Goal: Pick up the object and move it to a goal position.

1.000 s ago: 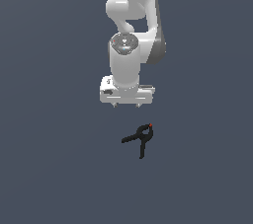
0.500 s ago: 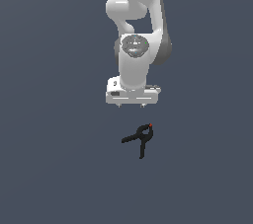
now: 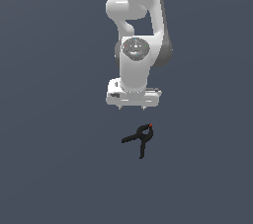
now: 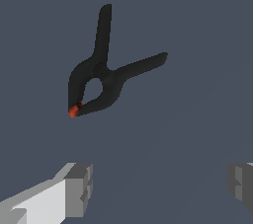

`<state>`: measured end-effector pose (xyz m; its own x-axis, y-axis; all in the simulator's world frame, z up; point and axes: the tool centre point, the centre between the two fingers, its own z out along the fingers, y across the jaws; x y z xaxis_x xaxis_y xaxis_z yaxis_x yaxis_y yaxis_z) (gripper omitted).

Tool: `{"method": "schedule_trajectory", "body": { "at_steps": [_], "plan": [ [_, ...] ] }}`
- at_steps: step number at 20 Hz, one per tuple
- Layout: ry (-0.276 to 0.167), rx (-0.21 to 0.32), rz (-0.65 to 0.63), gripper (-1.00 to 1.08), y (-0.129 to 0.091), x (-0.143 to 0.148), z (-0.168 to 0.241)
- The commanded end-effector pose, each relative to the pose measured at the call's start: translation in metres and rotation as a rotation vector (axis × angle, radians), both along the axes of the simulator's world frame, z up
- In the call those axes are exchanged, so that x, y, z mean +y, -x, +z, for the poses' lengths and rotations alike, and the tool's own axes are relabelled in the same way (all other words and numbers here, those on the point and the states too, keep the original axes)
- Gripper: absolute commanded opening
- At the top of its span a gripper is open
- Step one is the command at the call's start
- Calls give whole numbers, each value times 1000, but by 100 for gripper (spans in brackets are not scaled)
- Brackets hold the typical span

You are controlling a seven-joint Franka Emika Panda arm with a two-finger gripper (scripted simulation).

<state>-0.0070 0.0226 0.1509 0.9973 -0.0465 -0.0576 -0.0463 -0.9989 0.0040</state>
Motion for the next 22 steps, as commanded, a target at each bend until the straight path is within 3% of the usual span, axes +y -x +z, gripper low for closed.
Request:
{"method": "schedule_trajectory", "body": {
  "at_steps": [1, 22],
  "plan": [
    [0, -2, -30, 100, -4, 2, -3],
    [13, -39, -504, 100, -61, 34, -58]
  ]
}}
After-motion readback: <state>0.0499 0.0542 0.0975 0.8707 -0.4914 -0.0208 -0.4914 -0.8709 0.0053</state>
